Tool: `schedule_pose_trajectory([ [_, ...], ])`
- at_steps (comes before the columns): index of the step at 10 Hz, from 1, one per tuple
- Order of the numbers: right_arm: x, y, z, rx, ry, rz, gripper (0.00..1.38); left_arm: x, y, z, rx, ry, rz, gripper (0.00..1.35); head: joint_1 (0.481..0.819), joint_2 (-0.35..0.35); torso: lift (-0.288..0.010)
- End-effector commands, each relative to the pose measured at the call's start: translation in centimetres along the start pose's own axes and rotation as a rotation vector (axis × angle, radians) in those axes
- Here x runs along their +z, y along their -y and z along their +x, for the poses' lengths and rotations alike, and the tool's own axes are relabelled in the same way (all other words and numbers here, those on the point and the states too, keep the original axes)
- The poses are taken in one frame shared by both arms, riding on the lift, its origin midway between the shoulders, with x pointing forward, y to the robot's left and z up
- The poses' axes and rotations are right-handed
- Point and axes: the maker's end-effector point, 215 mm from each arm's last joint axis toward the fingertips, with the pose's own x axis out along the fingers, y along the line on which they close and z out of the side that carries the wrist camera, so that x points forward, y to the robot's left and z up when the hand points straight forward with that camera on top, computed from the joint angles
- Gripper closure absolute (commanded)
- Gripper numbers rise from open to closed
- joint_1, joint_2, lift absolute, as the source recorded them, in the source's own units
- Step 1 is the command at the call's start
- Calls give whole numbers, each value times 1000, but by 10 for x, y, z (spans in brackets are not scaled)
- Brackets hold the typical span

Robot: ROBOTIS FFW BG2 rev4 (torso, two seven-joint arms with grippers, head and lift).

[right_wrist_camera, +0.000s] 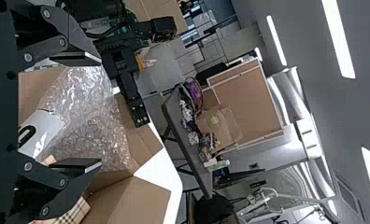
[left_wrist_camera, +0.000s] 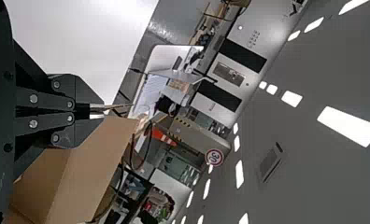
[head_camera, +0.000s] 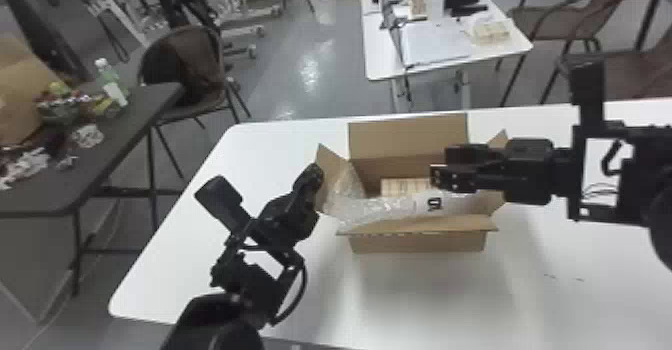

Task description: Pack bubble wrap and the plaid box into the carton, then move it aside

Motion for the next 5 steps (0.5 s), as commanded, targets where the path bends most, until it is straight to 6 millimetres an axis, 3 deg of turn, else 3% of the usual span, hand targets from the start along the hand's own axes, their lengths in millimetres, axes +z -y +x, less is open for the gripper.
schedule_pose_trajectory([
  [1,19,4,-10,-31,64,-56,493,0,-1,0,3,0,-1,1214,642,336,-166],
  [2,24,23,-39,-151,79,-104,493,1,-4,-1,9,2,2,1214,633,329,-166],
  [3,11,51,-85,-342,64,-135,496,4,-8,-2,16,6,6,1214,628,318,-166],
  [5,-52,85,-184,-665,76,-85,509,7,-22,-11,45,18,12,1213,642,226,-166],
])
